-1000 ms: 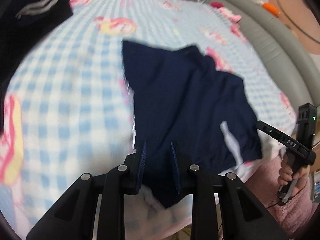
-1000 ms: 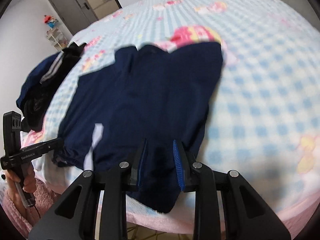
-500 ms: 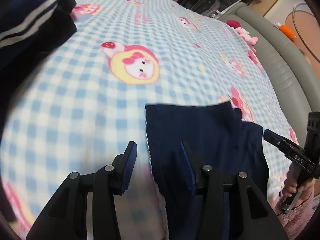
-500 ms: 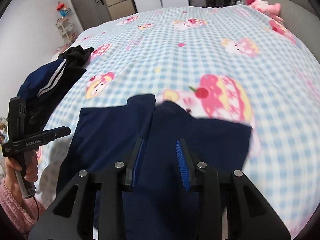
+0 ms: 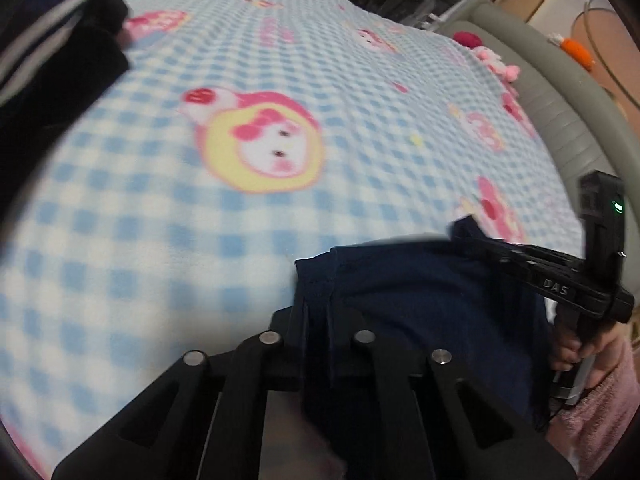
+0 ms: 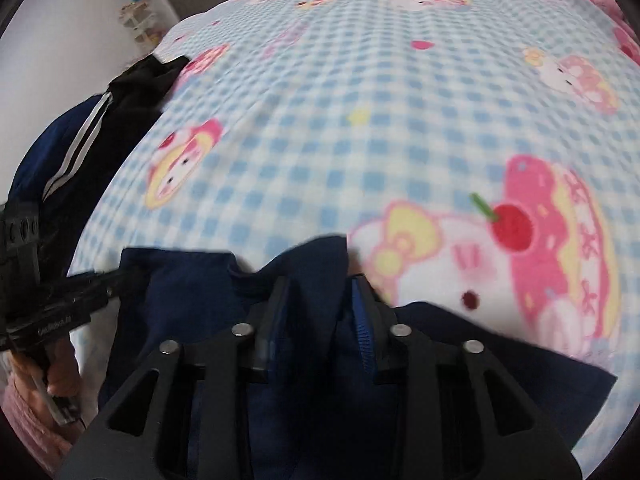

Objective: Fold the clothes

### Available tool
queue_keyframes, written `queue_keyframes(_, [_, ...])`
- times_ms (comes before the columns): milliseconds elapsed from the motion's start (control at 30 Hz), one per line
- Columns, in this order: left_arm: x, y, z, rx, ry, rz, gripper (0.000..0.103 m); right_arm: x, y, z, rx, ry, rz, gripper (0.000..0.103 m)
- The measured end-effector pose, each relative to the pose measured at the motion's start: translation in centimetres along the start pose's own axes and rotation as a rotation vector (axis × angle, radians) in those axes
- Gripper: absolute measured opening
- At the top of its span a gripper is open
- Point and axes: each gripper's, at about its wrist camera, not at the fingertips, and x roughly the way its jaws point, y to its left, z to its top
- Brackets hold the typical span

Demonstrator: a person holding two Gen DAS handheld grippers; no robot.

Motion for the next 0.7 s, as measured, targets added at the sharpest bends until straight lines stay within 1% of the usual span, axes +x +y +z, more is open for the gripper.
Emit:
queue_keyframes(67, [-1.1,0.7,-0.2,-0.01,-0.019,0.008,0.005,-0.8,-0.1,-0.2,-0.001,-0.035,-0.019,0.009])
queue_keyframes(133, [-2.2,1.4,-0.2,-0.019,-0.054,0.038,0.005,-1.7,-0.2,-0.3,0.0,-0.072,-0.037,0.007])
queue_keyframes(167, [-2.1,1.8,-0.1,-0.025,-0.04,0.003,0.006,-2.0,-0.4,-0.2,0.006,-0.089,-0.046,0.007])
queue_keyframes(233, [-1.9,2.5,0.2,-0.038,-0.013,-0.066,0.008,-1.8,-0.5,0.2,0.002,-0.083,-0.036,0.007])
queue_keyframes(267, [-1.6,2.7,0.2,-0.047,0.007,-0.085,0.019,-1.6,-0.5,0.4,-0.001,-0.078,-0.03,0.007])
queue_keyframes(300, [-1.3,2.8,0.2,-0.049,0.01,-0.087,0.029,-1.4,-0.5,0.7,0.005,-0.068,-0.01,0.009])
queue_keyframes(333, [-1.3,2.9,0.1,-0.05,-0.002,-0.089,0.046,-1.1,-0.4,0.9,0.008,-0.064,0.024,0.011])
queue_keyframes(400, [-1.1,3.3,-0.1,-0.068,-0.017,-0.108,0.047,-0.5,0.1,1.3,-0.007,-0.06,0.046,0.031])
queue_keyframes(467, [-0.8,3.9,-0.1,-0.108,-0.017,-0.146,0.045,1.0,0.6,1.6,-0.027,-0.022,0.033,0.033])
queue_keyframes(500, [-0.7,4.4,-0.1,-0.128,-0.015,-0.169,0.045,1.8,0.6,1.6,-0.029,0.001,0.021,0.032])
queue_keyframes(533, [-0.7,4.6,-0.1,-0.138,-0.018,-0.178,0.045,2.6,0.6,1.6,-0.031,0.024,0.007,0.028])
queue_keyframes(567, [-0.9,4.6,-0.1,-0.137,-0.023,-0.18,0.045,2.8,0.6,1.6,-0.035,0.025,-0.013,0.01])
queue_keyframes(600, [-1.1,4.7,-0.2,-0.136,-0.029,-0.182,0.045,2.7,0.6,1.5,-0.042,0.013,-0.035,0.007])
queue_keyframes(700, [-1.1,4.7,-0.4,-0.119,-0.026,-0.203,0.045,1.4,0.3,1.5,-0.03,-0.045,-0.046,0.005])
